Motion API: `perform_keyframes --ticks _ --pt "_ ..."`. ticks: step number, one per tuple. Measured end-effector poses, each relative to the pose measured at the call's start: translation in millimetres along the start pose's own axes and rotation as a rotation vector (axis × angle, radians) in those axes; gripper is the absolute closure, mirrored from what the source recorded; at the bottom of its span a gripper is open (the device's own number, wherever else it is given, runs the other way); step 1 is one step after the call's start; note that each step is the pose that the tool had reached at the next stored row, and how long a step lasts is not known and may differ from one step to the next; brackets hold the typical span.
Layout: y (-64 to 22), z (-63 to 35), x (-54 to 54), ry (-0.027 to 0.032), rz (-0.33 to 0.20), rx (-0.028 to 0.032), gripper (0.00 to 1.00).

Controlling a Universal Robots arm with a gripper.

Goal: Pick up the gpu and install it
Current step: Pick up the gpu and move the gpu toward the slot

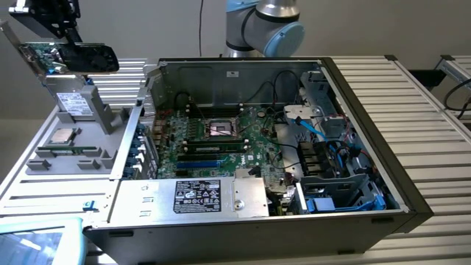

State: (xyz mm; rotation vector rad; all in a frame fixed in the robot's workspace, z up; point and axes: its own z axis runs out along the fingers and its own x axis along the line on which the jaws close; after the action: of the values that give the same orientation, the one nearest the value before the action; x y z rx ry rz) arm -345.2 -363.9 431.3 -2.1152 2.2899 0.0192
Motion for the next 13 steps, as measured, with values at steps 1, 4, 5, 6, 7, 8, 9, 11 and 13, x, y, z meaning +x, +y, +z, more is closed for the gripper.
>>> perform_keyframes --ticks 1,4,5,6,7,8,9,11,13 --pt "-0.2 0.0 0.0 -0.0001 0.000 0.0000 0.73" --pt "-7.6 -0.1 -0.1 0.0000 -0.003 -0.0001 0.73" --pt "-10.4 -0.1 -0.1 -0.0001 -0.004 -0.0001 0.73" --pt "-13.4 -0.2 -0.1 -0.0001 -0.005 -0.0002 0.73" --pt "-16.7 -0.2 0.0 -0.0002 -0.007 -0.0002 0.73" --pt "-19.9 -0.2 0.0 -0.0003 -0.008 -0.0002 0.73" --pt "-23.1 -0.3 0.1 -0.0004 -0.009 -0.0003 0.73" --pt "-29.6 -0.3 0.2 -0.0008 -0.012 -0.0003 0.73" --pt "-36.6 -0.3 0.4 -0.0014 -0.014 -0.0004 0.73"
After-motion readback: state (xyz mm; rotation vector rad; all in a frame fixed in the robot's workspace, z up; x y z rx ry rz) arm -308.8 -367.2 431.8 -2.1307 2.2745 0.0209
